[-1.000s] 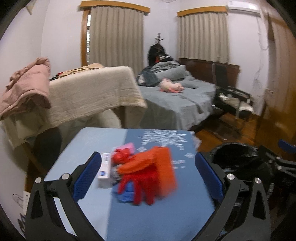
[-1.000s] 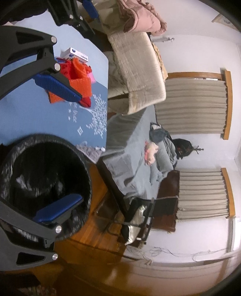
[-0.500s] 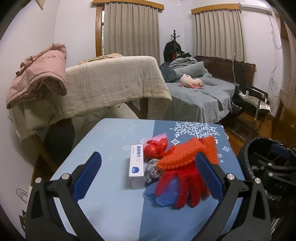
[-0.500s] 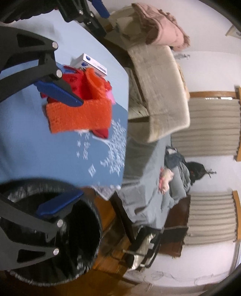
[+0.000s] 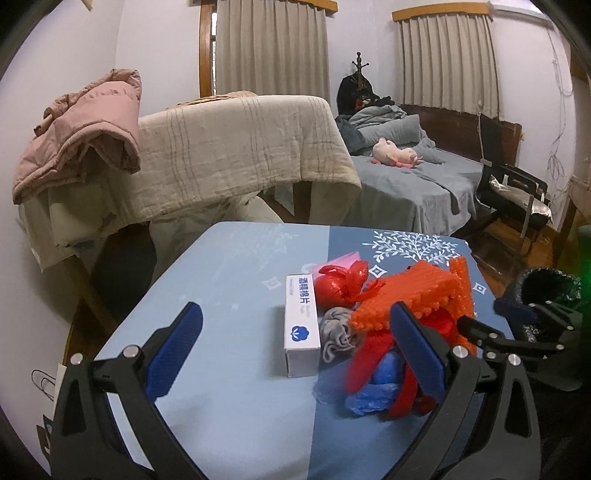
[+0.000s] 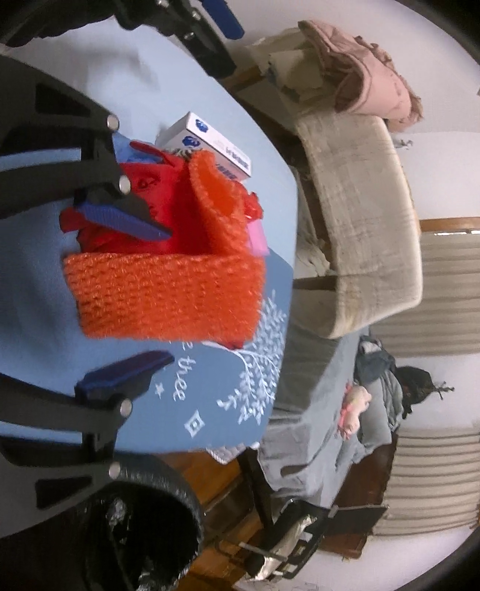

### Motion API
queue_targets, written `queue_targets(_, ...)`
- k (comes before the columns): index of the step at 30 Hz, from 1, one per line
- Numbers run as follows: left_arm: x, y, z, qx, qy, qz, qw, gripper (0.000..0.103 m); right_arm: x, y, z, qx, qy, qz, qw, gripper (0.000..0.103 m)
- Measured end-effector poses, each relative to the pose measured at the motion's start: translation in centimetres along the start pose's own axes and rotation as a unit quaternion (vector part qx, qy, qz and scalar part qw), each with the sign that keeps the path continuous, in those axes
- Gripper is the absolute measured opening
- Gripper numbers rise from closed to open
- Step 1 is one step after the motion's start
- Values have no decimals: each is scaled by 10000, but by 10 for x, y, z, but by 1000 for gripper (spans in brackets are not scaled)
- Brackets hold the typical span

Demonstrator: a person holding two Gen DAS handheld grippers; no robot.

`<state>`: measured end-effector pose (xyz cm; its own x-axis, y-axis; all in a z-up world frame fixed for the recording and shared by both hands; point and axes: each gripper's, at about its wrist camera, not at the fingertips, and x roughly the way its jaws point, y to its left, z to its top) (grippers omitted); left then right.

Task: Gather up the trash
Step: 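Reach the right gripper to the orange mesh scrubber and grasp it, then carry the orange scrubber over the bin and open the right gripper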

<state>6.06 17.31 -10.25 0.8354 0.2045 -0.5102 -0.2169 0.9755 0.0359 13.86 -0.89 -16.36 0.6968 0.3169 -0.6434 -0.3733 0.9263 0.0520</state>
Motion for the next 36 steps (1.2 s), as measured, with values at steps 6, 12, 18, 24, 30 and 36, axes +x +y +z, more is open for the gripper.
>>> queue_targets(6, 7, -7, -2, 36, 99, -131, 9999, 94, 7, -2, -2, 17, 127, 467, 9988, 14)
queue_targets(12, 13, -25, -1, 135, 167, -418, 9989, 82, -9, -11, 2, 27, -19, 472, 9989, 11)
queue_targets(18, 21, -51, -2, 377, 112, -661, 9970, 77, -22, -32, 7, 185, -99, 298, 9993, 11)
queue_targets(24, 34, -81, -1, 655, 76, -866, 9941, 75, -25, -48, 10, 306, -97, 134, 9994, 11)
queue_targets(30, 51, -102, 1, 844, 99, -831, 9929, 59, -26, -57, 12, 384, -62, 114, 9992, 11)
queue_targets(36, 62, -103, 4, 797, 220, -933, 9922, 18, -27, -61, 12, 409, -39, 134, 9991, 11)
